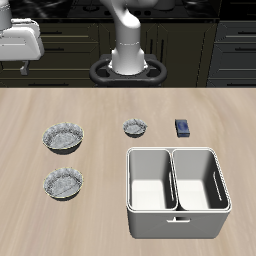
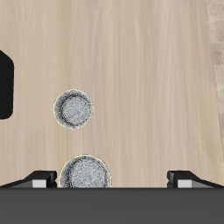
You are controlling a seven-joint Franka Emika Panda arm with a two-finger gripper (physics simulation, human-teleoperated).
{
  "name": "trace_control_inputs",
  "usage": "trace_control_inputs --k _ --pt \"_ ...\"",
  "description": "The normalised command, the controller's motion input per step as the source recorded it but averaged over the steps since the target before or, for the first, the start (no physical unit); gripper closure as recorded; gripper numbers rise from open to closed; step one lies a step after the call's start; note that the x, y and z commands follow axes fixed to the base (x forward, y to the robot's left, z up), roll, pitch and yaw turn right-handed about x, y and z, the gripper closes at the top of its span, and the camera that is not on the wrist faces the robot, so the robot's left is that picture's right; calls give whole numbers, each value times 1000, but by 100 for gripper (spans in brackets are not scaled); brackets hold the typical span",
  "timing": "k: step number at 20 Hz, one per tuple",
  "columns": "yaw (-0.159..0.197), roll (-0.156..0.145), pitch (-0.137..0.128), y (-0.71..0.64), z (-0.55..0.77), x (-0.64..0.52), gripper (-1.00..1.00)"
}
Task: Stack the middle-sized bowl on the largest bowl
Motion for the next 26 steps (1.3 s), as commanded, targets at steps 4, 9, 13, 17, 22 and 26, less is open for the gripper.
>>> trace_control_inputs --k 4,9,13,17,22,26 --pt "26 6 -10 -5 14 131 -100" --pt "9 7 -14 53 39 150 -100" --pt "4 -9 -12 36 60 89 -100" --pt "15 0 -6 81 -13 103 -100" --pt "21 -10 10 89 -176 173 -100" --pt "-1 -30 11 -73 -229 217 -100"
